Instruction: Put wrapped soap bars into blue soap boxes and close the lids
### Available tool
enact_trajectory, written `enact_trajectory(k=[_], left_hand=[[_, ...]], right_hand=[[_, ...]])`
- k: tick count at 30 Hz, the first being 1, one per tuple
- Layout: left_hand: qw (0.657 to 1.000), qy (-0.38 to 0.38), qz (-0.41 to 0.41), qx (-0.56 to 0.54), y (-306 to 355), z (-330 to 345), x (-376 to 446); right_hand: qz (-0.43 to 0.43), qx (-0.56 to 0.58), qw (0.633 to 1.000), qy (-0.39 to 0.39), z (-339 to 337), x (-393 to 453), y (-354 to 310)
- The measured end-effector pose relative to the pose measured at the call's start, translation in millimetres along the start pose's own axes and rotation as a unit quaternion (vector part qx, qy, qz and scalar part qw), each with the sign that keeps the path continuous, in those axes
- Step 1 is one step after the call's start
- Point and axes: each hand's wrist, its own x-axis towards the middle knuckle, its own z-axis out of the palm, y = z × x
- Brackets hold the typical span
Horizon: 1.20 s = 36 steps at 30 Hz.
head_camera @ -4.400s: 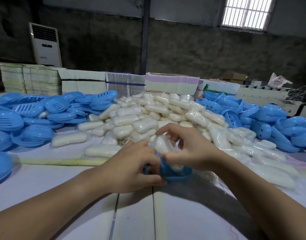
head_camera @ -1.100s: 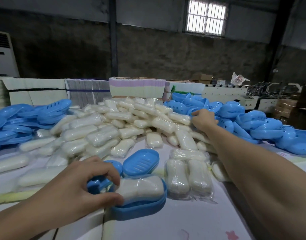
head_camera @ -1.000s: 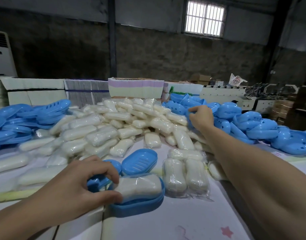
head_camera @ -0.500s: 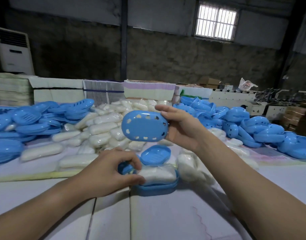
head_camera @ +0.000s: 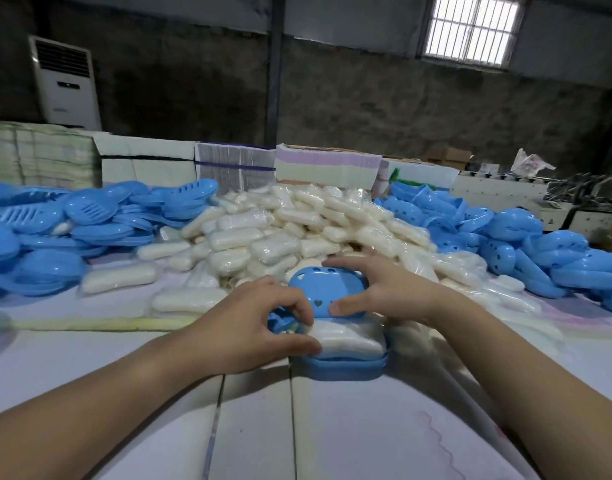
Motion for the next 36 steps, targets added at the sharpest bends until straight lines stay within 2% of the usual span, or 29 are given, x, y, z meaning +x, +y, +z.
enact_trajectory(k=[2,5,15,24,30,36], left_hand=[[1.000,0.000,0.001,0.003,-1.1,0.3,-0.3],[1.000,-0.003,0.005,0.013,-2.5,1.3,0.1],[1.000,-0.007,0.019,0.013,0.1,-0.3,0.9],[1.000,-0.001,0.008,0.004,-1.4,-1.2,-0.1],[1.000,-0.005,-0.007,-0.007,0.1,-0.4,-0.9],[1.000,-0.012,0.001,-0.010,0.2,-0.1,-1.1]], right_hand=[[-0.032,-0.083,0.996,-0.004,-1.3,-1.9,0.7],[-0.077,-0.144,0.986,0.019,-2.2,-2.2,0.5],[-0.112,-0.215,0.969,0.038,-2.9,3.3,-4.2],[-0.113,-0.152,0.978,0.086,-4.0,-2.5,-4.4],[-0.096,-0.154,0.983,0.018,-1.9,4.0,-1.8],[-0.105,-0.165,0.979,0.051,-0.8,1.0,-1.1]])
